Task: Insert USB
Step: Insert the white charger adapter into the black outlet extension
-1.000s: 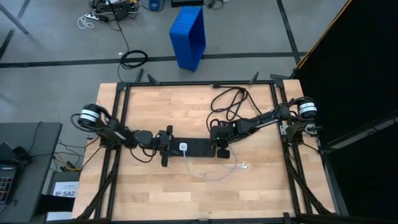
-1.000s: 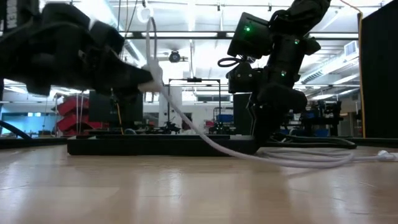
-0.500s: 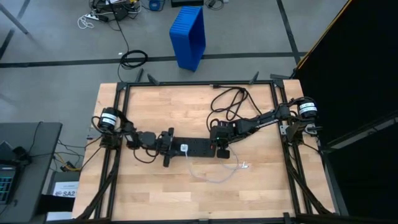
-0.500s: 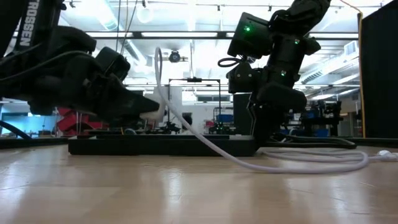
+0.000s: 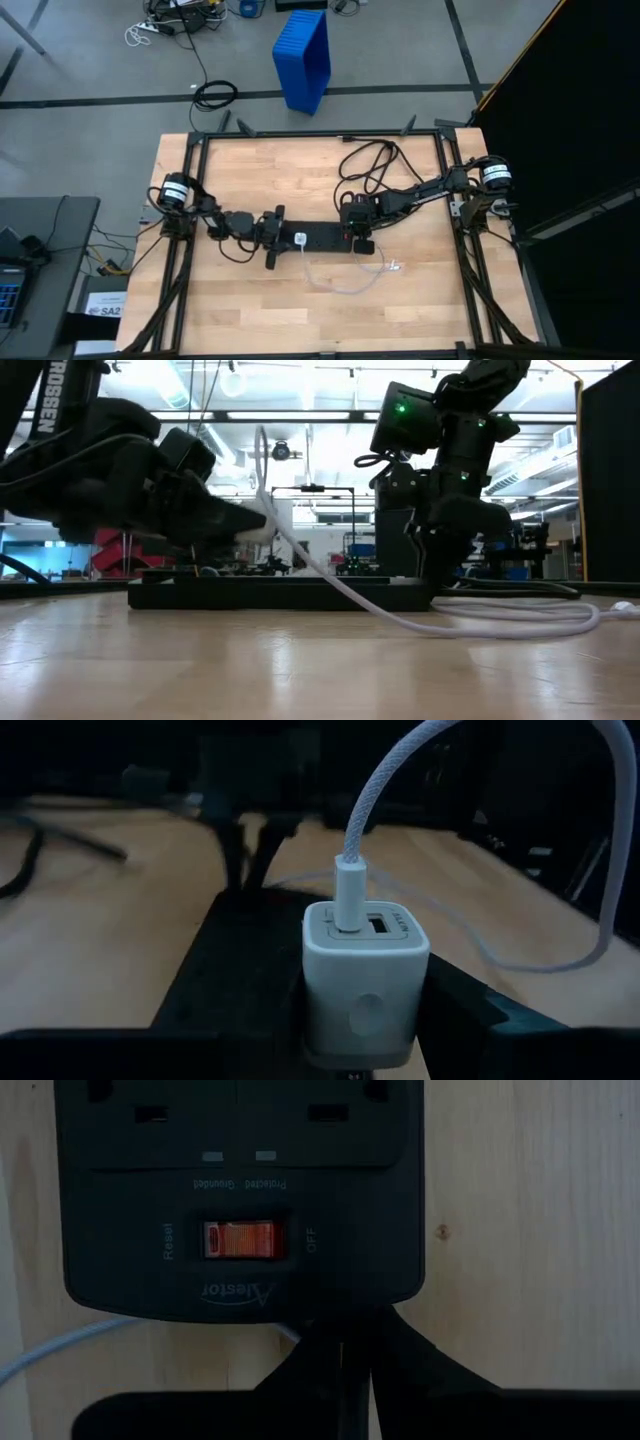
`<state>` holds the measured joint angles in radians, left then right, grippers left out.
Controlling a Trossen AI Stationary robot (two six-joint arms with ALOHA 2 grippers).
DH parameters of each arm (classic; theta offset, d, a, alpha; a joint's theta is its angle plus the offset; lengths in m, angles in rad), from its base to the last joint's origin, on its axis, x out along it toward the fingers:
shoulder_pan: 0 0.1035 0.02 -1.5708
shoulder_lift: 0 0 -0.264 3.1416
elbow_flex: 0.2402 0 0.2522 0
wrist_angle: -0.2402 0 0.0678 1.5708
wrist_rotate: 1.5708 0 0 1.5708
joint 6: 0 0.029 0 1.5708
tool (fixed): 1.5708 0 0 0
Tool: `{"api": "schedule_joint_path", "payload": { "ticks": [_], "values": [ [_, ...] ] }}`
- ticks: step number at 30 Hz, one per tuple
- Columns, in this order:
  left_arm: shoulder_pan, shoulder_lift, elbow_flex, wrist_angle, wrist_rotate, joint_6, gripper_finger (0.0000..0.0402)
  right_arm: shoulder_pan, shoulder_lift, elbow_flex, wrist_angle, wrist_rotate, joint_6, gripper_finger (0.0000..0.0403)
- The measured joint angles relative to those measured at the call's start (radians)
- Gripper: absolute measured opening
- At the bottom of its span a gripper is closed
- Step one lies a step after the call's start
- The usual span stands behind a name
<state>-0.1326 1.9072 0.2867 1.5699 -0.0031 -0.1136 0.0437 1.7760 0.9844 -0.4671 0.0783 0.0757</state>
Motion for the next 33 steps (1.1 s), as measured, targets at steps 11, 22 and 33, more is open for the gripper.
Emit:
{"api": "schedule_joint_path", "payload": {
  "ticks": [11,22,33],
  "values": [
    [0.002,0.069,0.029,-0.002,-0.012,0.007,0.0129,0.002,0.001,-0.001,-0.055,0.004,-0.002,0.0001],
    [0.002,0.134,0.099,0.005,-0.018,0.005,0.0129,0.002,0.002,-0.002,-0.069,0.007,-0.019,0.0001],
    [0.003,0.134,0.100,0.002,-0.052,0.011,0.0129,0.002,0.002,-0.003,-0.066,0.006,-0.016,0.0001]
  ]
}}
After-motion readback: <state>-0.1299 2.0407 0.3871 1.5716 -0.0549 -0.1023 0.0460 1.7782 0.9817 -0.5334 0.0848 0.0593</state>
